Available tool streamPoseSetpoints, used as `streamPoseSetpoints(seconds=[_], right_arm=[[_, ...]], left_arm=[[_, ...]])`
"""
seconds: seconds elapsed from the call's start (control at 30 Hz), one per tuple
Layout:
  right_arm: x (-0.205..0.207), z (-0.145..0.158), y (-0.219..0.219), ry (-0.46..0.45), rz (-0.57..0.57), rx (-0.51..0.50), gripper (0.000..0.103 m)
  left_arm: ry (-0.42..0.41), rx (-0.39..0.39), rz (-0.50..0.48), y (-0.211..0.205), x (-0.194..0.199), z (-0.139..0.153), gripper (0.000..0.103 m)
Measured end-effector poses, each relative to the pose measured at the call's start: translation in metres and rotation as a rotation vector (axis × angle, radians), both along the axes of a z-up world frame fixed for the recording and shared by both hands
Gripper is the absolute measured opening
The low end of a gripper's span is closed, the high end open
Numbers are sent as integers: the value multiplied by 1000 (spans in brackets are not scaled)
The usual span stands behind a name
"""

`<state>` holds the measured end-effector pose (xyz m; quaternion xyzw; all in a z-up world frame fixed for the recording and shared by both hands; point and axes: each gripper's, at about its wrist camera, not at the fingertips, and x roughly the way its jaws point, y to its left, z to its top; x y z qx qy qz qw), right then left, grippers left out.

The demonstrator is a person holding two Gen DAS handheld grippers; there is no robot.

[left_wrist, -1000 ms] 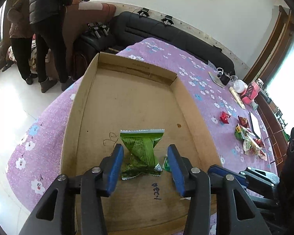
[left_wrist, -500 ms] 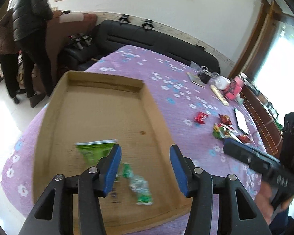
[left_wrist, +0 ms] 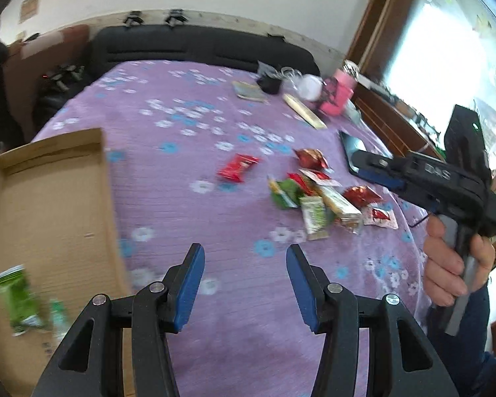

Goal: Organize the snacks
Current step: 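Move both grippers back over the snack pile on the table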

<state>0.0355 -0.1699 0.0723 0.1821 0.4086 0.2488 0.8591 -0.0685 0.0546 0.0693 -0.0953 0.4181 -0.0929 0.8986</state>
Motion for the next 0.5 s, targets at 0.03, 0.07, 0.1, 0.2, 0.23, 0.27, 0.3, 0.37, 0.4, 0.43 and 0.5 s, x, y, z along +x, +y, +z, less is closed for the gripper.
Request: streamPoseSetpoints(seconds=[0.03, 0.07, 0.1, 0.2, 0.23, 0.27, 0.3, 0.37, 0.4, 0.43, 0.5], right_arm=[[4, -6, -2, 4, -6, 1, 37], [5, -13, -5, 6, -4, -3, 37], [7, -20, -5, 10, -3, -17, 37], [11, -32, -11, 48, -9, -13, 37], [13, -34, -15, 61, -10, 4, 37], [15, -36, -19, 74, -12, 18, 37], [15, -37, -19, 80, -12, 23, 37], [15, -38, -21, 86, -14, 28, 37], [15, -37, -21, 88, -20, 24, 37], [15, -37, -21, 90, -23, 21, 37], [15, -38, -21, 97, -26, 24, 37]], left_arm=[[7, 7, -6, -5, 5, -1, 54], [14, 14, -10, -11, 9, -3, 54], [23, 18, -12, -16, 15, -5, 54], [44, 9, -12, -24, 34, -8, 54], [50, 7, -6, -26, 41, -9, 54], [51, 4, -2, -28, 48, -9, 54], [51, 0, 6, -30, 55, -9, 54], [47, -7, 18, -35, 72, -8, 54], [44, -7, 21, -38, 81, -8, 54], [48, -3, 32, -41, 92, -10, 54], [47, -18, 29, -47, 108, -14, 55]])
